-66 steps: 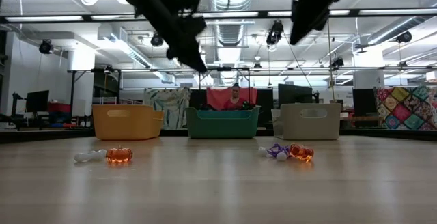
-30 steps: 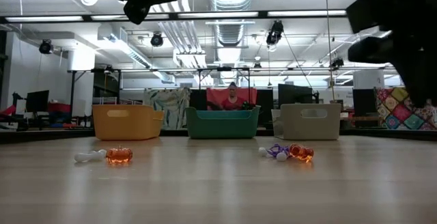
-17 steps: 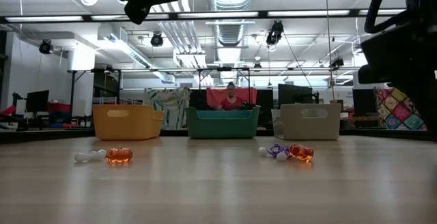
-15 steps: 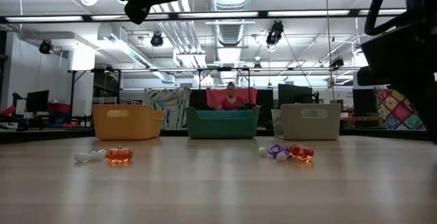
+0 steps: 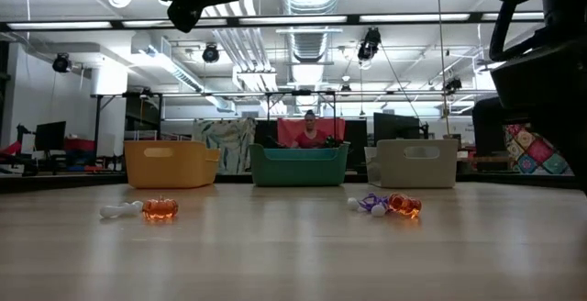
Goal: Sort Halloween decoration
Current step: Put the white bone toy into the yellow bin
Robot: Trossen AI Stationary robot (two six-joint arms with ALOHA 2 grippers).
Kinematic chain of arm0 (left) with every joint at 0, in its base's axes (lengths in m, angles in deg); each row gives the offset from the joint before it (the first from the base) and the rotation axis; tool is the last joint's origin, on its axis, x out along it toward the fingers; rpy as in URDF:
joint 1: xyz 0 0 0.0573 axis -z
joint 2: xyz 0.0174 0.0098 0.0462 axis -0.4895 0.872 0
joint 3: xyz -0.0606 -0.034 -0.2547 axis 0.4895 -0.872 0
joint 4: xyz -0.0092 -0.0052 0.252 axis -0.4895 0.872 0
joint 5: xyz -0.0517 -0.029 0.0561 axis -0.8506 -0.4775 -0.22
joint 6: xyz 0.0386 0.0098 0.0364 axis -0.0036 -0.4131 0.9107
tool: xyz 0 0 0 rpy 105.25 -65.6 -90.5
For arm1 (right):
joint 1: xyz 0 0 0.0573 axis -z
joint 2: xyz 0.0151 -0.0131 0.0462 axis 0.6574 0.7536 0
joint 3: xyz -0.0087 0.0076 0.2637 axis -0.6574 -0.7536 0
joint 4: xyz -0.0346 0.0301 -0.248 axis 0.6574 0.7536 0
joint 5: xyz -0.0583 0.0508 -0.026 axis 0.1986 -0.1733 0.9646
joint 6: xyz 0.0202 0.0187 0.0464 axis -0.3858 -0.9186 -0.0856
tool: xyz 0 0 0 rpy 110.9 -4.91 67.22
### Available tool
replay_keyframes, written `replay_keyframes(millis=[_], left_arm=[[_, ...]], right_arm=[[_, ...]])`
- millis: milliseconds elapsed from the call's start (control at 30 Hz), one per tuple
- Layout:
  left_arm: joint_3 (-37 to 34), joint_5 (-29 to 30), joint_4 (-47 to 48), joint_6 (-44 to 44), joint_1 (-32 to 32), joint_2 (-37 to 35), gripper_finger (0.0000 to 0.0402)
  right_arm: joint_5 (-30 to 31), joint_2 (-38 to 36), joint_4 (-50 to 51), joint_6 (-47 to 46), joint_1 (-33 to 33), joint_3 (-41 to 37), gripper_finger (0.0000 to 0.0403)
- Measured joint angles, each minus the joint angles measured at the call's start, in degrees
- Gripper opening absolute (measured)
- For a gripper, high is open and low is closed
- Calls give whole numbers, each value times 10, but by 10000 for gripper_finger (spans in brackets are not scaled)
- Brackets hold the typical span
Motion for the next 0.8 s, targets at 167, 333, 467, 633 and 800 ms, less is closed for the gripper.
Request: replay_keyframes(millis=[167, 333, 467, 633, 800], left_arm=[[0, 0, -5, -2, 3, 0, 48], [-8, 0, -67, 0, 29, 1, 48], [-9, 22, -80, 3, 74, 1, 48], [-9, 107, -85, 21, 149, 1, 48], [-9, 183, -84, 41, 215, -2, 48]], right_arm=[[2, -5, -2, 4, 7, -1, 14], [13, -23, -2, 4, 14, -3, 9], [28, -59, -4, -16, 32, -2, 9], [58, -93, -59, -11, 80, 18, 8], [68, -100, -221, 54, 161, 35, 8]])
